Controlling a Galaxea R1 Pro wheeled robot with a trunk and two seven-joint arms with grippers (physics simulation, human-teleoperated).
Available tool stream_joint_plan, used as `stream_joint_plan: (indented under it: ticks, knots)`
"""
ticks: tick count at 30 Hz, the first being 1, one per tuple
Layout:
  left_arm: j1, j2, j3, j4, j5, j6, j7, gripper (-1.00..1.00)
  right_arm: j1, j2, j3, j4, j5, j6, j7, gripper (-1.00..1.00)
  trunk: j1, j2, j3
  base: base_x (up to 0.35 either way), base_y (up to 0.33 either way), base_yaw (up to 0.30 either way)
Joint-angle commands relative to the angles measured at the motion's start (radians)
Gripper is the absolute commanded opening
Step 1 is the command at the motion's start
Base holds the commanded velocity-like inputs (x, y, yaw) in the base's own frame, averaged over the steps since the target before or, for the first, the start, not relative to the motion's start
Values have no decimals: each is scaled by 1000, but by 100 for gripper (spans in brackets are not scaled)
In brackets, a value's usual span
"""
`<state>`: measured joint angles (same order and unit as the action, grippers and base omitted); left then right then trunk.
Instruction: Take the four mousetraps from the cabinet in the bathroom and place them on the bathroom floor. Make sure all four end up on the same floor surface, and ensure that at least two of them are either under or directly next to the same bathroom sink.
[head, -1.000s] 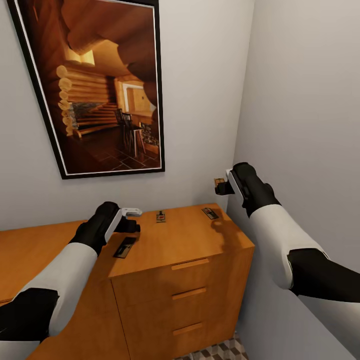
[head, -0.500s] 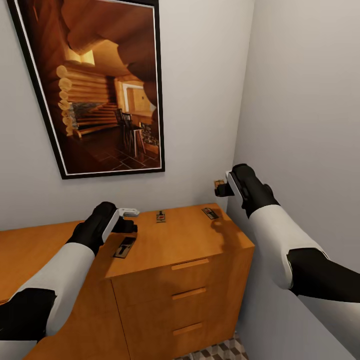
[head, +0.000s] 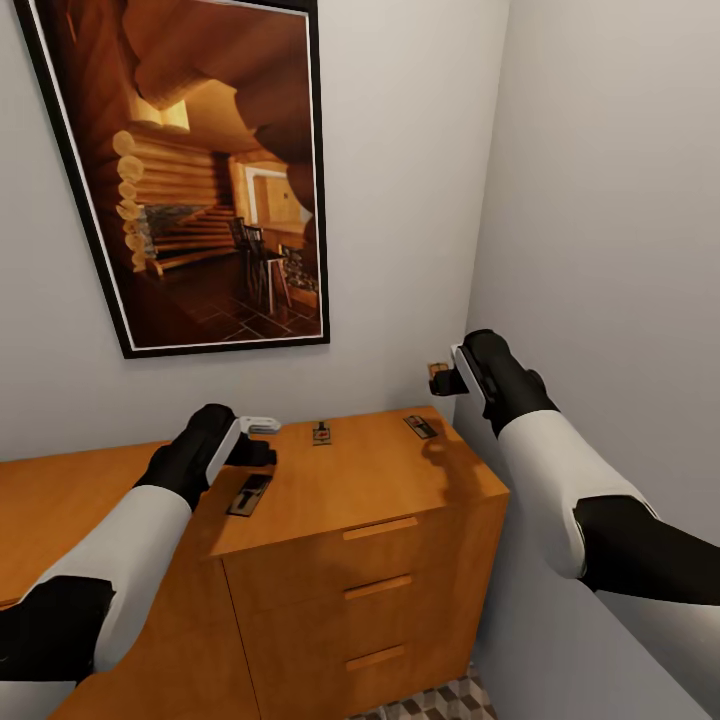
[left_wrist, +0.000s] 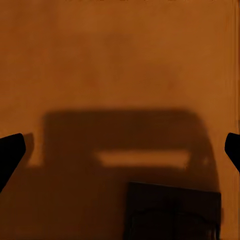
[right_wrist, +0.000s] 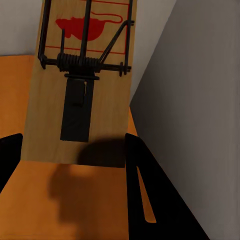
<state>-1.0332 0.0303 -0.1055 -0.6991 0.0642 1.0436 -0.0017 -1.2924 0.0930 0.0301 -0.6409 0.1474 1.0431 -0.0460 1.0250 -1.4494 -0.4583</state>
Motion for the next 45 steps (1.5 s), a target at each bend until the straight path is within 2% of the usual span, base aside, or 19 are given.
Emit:
stream_joint_plan:
  ticks: [1, 5, 9, 11, 16, 24, 35, 45]
  knots:
    - [-1, -1, -5, -1, 5, 4, 2, 100, -1, 0, 2, 0, -4, 4, -6, -100, 0, -1, -1, 0, 0, 0]
    - [-1, -4, -15, -2, 4, 4, 2, 100, -1, 0, 2, 0, -4, 4, -6, -100, 0, -1, -1, 0, 0, 0]
    - [-1, -8, -62, -5, 5, 4, 2, 100, -1, 0, 2, 0, -4, 4, -6, -100, 0, -1, -1, 0, 0, 0]
    - [-1, -9, -99, -8, 8, 4, 1, 100, -1, -1, 2, 0, -4, 4, -6, -100, 0, -1, -1, 0, 0, 0]
    - [-1, -10, -139, -12, 14, 4, 1, 100, -1, -1, 2, 0, -4, 4, -6, -100, 0, -1, -1, 0, 0, 0]
    - [-1, -8, -148, -19, 18, 4, 0, 100, -1, -1, 2, 0, -4, 4, -6, -100, 0, -1, -1, -22, 0, 0]
    - [-1, -4, -151, -26, 19, 4, 0, 100, -1, -1, 2, 0, -4, 4, -6, -100, 0, -1, -1, -254, 0, 0]
    - [-1, -3, -152, -56, 20, 4, 0, 100, -1, -1, 2, 0, -4, 4, -6, -100, 0, -1, -1, -56, 0, 0]
